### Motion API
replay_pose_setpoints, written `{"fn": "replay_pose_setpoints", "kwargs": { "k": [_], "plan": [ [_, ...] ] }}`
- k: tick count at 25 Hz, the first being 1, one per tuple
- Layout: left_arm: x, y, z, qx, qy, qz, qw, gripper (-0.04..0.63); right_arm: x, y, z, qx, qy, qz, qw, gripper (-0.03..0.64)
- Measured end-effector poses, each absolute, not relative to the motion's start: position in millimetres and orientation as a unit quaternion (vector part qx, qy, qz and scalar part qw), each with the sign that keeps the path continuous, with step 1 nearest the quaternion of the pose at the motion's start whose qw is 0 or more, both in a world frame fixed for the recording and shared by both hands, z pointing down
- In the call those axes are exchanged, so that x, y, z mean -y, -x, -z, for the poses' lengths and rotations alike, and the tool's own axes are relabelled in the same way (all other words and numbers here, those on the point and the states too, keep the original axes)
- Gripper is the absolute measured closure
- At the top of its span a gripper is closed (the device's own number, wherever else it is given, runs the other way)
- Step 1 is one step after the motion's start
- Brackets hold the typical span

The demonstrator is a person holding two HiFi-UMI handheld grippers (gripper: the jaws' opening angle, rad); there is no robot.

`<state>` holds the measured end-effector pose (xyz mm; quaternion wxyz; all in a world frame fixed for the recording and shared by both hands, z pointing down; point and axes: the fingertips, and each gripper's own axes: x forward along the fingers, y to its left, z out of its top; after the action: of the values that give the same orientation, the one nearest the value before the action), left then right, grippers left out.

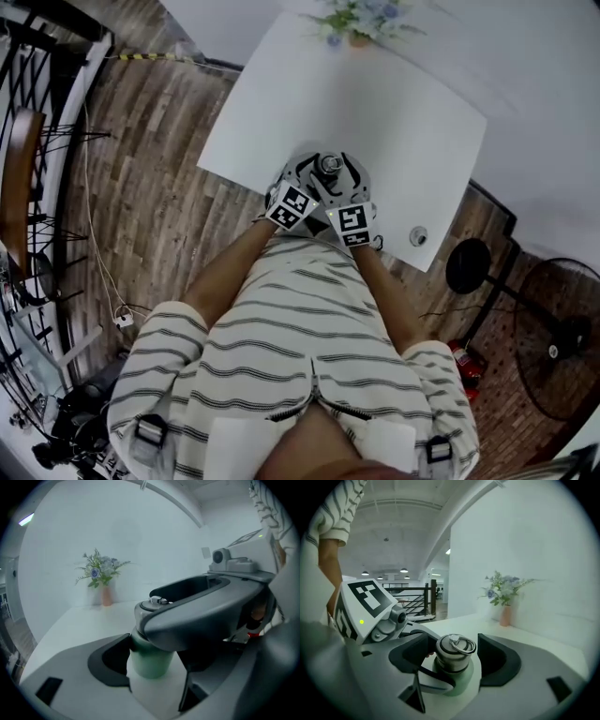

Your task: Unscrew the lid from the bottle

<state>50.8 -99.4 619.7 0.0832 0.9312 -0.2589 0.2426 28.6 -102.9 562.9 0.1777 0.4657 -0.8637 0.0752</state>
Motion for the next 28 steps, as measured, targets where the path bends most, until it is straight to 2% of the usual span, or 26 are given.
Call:
{"fn": "replay_pose_setpoints", "kwargs": {
  "k": [8, 10, 16, 22, 28],
  "plan": [
    [100.2, -48.7, -620.1, 0.257, -0.933, -0.239, 0.081, 0.288, 111.5, -29.1, -566.6, 0.831, -0.524, -0.098, 0.158, 0.319],
    [100.3, -48.9, -620.6, 0.257, -0.933, -0.239, 0.081, 0.288, 112.4, -30.8, -568.8, 0.828, -0.528, -0.102, 0.156, 0.347],
    [101.8, -48.7, -620.8, 0.256, -0.933, -0.238, 0.082, 0.288, 113.1, -30.7, -568.6, 0.838, -0.516, -0.097, 0.148, 0.348],
    [102.0, -48.9, -621.5, 0.256, -0.934, -0.236, 0.080, 0.288, 112.6, -30.1, -570.6, 0.869, -0.462, -0.097, 0.147, 0.342],
    [101.3, -53.9, -621.3, 0.251, -0.936, -0.235, 0.080, 0.288, 106.7, -29.6, -569.8, 0.927, -0.327, -0.063, 0.174, 0.341]
  ]
}}
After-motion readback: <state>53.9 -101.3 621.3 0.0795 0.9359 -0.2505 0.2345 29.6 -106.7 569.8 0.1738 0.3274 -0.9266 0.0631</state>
